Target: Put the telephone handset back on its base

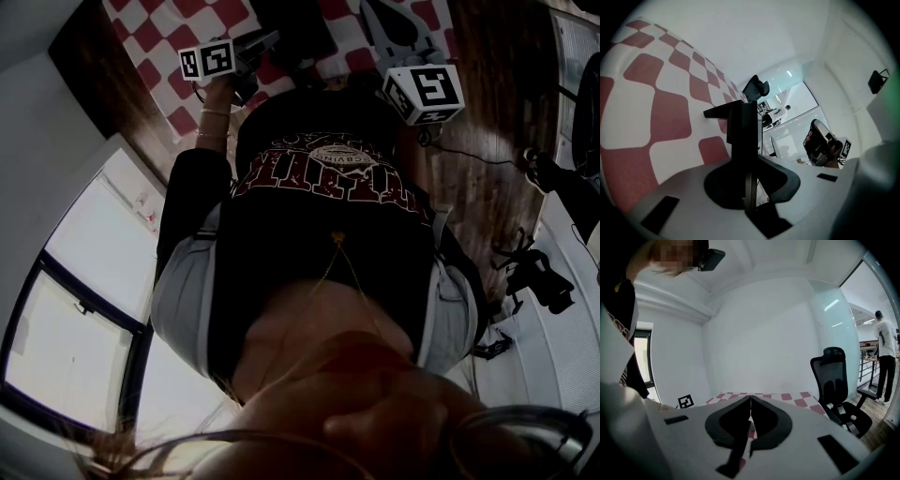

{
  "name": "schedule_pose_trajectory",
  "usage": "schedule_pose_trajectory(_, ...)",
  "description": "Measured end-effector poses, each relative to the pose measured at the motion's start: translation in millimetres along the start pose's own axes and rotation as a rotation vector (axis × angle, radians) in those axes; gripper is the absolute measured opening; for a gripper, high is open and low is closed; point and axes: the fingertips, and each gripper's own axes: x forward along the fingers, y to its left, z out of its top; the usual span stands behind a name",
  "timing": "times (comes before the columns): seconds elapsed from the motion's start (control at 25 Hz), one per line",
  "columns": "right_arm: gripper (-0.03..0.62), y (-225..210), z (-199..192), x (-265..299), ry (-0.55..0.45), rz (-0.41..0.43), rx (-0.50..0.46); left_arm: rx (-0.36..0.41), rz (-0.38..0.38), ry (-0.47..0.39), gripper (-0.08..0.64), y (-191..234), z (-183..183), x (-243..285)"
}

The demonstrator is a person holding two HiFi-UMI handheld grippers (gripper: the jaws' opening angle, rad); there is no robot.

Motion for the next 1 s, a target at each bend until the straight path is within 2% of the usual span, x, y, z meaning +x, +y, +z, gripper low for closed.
schedule_pose_trajectory(0.2, 0.020, 0.0, 0.1, 0.8, 0.000, 0.002, -0.001, -0.022, -0.036, -0.016, 0.080, -1.3, 0.0, 3.2)
schedule_pose_trajectory(0.6, 0.020, 1.3, 0.5, 2.8, -0.006, 0.007, 0.002, 0.012, -0.102, 0.001, 0.080, 0.2, 2.0, 3.6)
schedule_pose_trajectory(0.76, 0.020, 3.4, 1.3, 3.6, -0.006, 0.013, 0.003, -0.012, -0.115, 0.009, 0.088, 2.0, 1.4, 4.3)
schedule_pose_trajectory(0.88, 0.020, 5.0, 2.8, 3.7, -0.013, 0.016, -0.004, -0.042, -0.093, 0.015, 0.096, 3.3, 1.0, 3.8)
schedule_pose_trajectory(1.0, 0.020, 6.4, 3.4, 4.3, -0.017, 0.020, -0.003, -0.018, -0.035, 0.033, 0.109, 5.6, 1.5, 2.7)
